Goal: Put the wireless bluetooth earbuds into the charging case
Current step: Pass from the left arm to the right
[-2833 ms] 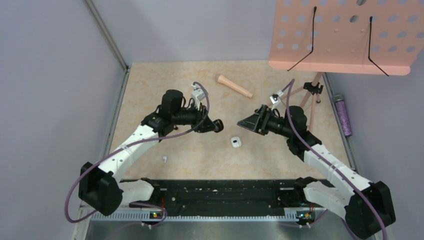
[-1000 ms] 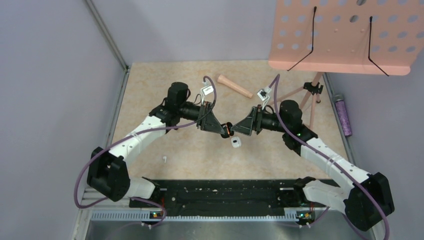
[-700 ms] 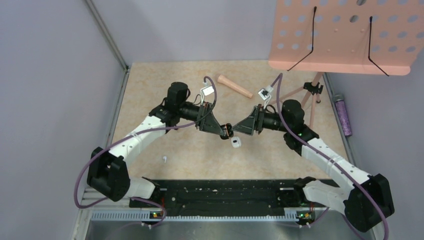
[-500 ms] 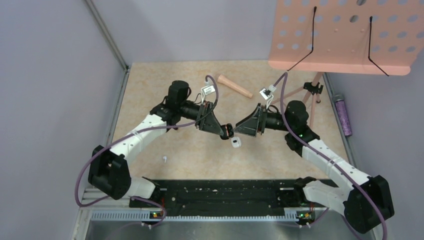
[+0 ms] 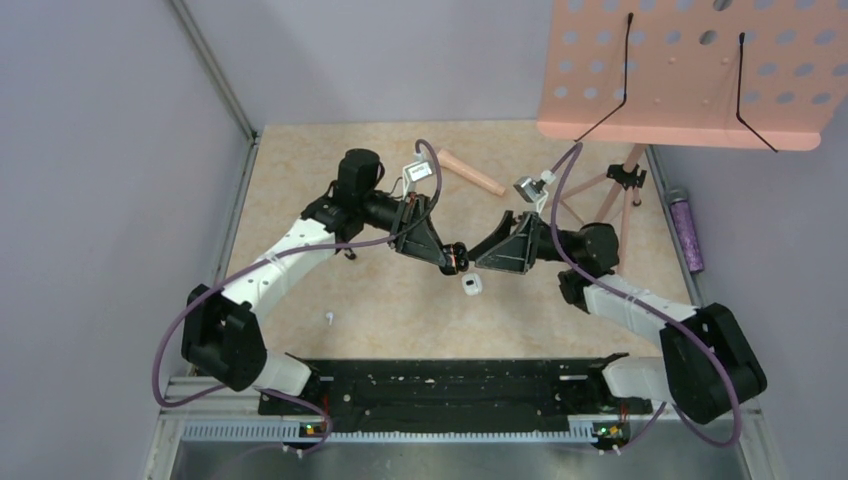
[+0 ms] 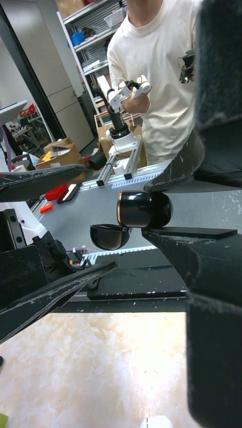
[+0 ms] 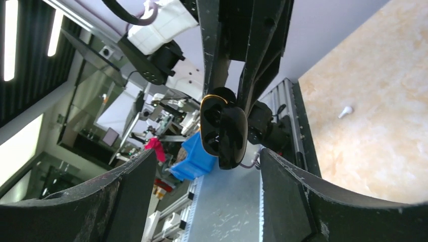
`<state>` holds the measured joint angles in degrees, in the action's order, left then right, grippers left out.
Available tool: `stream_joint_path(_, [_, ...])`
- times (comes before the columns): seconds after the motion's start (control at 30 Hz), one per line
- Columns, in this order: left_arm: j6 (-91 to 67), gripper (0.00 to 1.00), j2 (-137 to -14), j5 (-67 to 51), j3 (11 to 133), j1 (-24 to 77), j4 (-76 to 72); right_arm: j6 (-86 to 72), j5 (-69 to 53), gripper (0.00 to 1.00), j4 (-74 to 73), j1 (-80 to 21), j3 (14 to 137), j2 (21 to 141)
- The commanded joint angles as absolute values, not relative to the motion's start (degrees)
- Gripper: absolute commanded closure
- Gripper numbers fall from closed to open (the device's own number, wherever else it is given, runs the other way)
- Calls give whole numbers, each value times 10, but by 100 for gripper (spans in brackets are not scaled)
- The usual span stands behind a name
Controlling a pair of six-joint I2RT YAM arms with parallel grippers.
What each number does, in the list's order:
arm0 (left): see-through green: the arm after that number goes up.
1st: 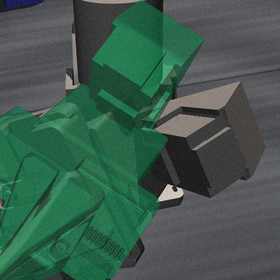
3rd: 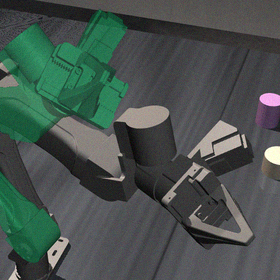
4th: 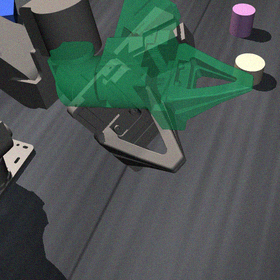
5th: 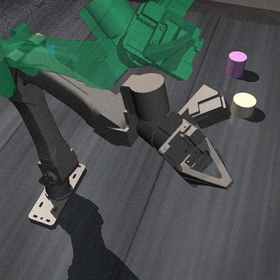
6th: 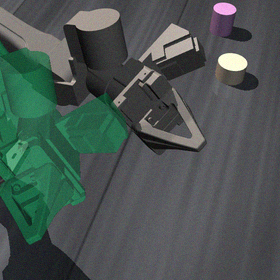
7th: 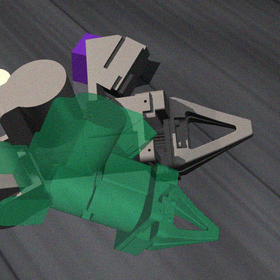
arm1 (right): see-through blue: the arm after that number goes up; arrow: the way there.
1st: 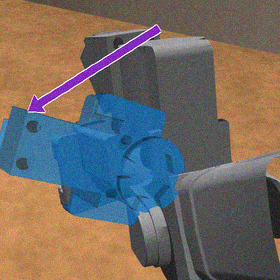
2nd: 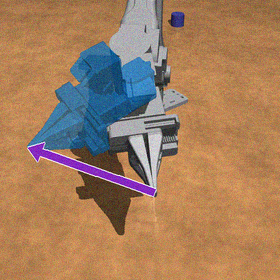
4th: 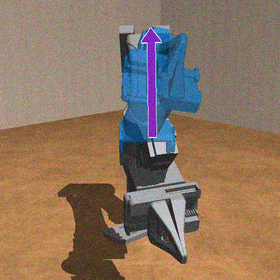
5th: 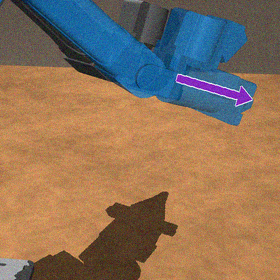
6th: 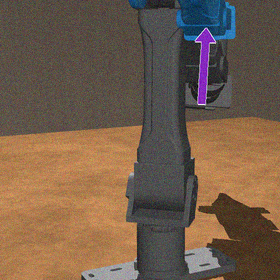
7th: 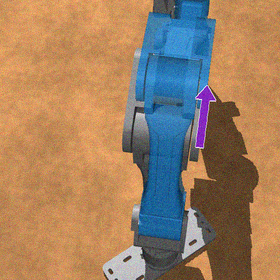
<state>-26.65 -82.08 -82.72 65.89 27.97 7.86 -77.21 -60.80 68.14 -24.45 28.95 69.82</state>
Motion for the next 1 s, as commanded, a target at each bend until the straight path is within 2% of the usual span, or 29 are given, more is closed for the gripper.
stream_joint_path(0.0, [-247,100,-821,-857,684,282,77,-904,-603,27,928,-241,284,746])
stream_joint_path(0.13, [-245,100,-821,-859,683,282,81,-937,-591,27,987,-240,291,774])
stream_joint_path(0.4, [-251,100,-812,-854,694,282,82,-937,-597,32,987,-251,306,792])
stream_joint_path(0.97, [-257,100,-797,-854,695,286,82,-935,-589,33,988,-298,348,815])
